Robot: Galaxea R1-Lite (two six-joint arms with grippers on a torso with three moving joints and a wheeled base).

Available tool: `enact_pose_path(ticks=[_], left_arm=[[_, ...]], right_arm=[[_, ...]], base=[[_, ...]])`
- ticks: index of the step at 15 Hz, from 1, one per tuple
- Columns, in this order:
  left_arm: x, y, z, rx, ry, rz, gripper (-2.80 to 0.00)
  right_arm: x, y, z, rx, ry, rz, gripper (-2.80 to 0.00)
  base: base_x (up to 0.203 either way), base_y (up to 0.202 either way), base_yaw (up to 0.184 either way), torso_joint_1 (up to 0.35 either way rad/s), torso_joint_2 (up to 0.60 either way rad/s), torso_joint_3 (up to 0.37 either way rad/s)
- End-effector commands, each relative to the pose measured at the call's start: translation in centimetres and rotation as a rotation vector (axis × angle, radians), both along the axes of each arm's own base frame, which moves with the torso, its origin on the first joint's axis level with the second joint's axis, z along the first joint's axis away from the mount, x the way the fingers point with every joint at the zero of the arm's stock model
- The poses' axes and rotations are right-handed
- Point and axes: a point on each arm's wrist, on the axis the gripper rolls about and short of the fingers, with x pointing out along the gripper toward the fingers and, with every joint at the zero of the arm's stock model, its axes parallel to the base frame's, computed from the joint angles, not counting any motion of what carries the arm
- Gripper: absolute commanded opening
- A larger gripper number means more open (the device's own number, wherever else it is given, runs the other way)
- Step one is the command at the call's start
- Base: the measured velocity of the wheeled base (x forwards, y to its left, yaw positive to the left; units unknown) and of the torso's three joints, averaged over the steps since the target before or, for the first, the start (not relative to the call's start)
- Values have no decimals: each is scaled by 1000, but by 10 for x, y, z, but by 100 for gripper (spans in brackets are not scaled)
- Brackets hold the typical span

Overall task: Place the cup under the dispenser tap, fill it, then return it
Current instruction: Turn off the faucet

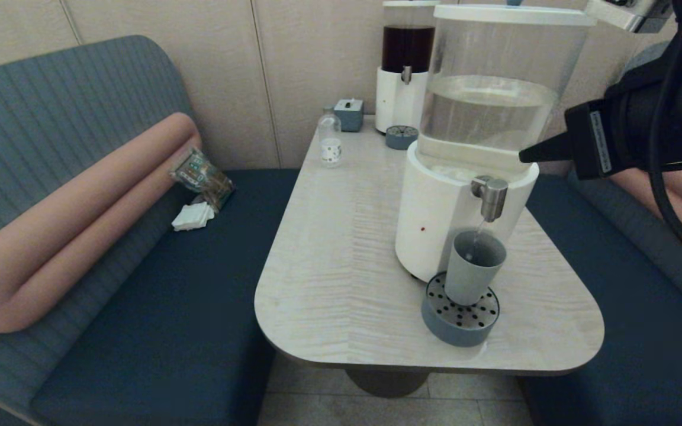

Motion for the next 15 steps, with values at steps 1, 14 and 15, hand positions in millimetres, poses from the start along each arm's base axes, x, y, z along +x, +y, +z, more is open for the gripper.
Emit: enact_pose_path(ticks=[1,14,15], left_arm=[[0,0,0,0,-1,0,-280],[0,0,0,0,-1,0,-280],[0,0,0,1,-1,0,-280]], right_arm=[[8,10,-6,-5,27,29,-280],[47,36,-31,-124,66,-7,-280],[48,36,-33,-126,69,-7,-280]], base=[[0,0,0,0,0,0],[0,0,0,0,0,0],[0,0,0,0,0,0]])
